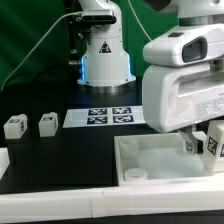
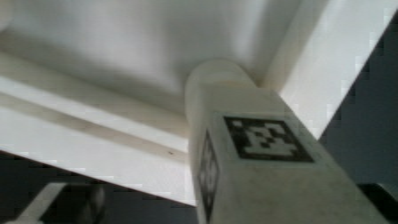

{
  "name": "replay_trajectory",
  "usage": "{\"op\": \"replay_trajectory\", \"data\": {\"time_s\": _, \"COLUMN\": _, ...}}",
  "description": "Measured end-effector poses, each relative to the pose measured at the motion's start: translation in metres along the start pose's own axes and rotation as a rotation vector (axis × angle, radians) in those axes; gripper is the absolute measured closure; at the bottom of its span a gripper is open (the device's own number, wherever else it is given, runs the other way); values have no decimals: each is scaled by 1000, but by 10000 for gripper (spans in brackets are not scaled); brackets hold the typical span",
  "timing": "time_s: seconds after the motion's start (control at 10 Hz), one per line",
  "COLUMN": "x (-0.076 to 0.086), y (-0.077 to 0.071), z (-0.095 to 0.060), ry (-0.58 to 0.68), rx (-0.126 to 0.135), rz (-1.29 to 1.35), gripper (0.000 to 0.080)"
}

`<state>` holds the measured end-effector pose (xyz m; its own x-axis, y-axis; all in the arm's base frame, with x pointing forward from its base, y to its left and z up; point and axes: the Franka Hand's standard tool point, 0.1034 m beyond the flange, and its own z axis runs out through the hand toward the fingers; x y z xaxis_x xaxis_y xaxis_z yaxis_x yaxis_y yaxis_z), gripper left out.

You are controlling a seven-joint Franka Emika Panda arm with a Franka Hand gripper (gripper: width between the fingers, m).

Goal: Assemble one leg

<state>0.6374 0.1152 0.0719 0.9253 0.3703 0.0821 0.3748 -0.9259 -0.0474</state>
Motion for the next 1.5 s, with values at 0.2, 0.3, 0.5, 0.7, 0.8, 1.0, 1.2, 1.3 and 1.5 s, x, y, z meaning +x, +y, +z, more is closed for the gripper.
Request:
{"op": "replay_trajectory", "data": {"time_s": 0.2, "x": 0, "y": -1, "z": 0, "ry": 0, "rx": 0, "rz": -2, "gripper": 302}}
{"op": "replay_trajectory", "data": {"time_s": 0.3, "x": 0, "y": -1, "z": 0, "ry": 0, "rx": 0, "rz": -2, "gripper": 302}}
{"op": "replay_trajectory", "data": {"time_s": 0.5, "x": 1, "y": -2, "z": 0, "ry": 0, "rx": 1, "rz": -4, "gripper": 506}}
{"op": "replay_trajectory", "data": {"time_s": 0.7, "x": 1, "y": -2, "z": 0, "ry": 0, "rx": 1, "rz": -4, "gripper": 505}}
{"op": "replay_trajectory", "data": {"time_s": 0.8, "x": 1, "y": -2, "z": 0, "ry": 0, "rx": 1, "rz": -4, "gripper": 505}}
{"op": "replay_trajectory", "data": {"time_s": 1.0, "x": 1, "y": -2, "z": 0, "ry": 0, "rx": 1, "rz": -5, "gripper": 505}}
{"op": "replay_trajectory", "data": {"time_s": 1.2, "x": 1, "y": -2, "z": 0, "ry": 0, "rx": 1, "rz": -5, "gripper": 505}}
{"op": "replay_trajectory", "data": {"time_s": 1.3, "x": 1, "y": -2, "z": 0, "ry": 2, "rx": 12, "rz": 54, "gripper": 505}}
{"op": "replay_trajectory", "data": {"time_s": 1.5, "x": 0, "y": 2, "z": 1, "ry": 7, "rx": 57, "rz": 233, "gripper": 505}}
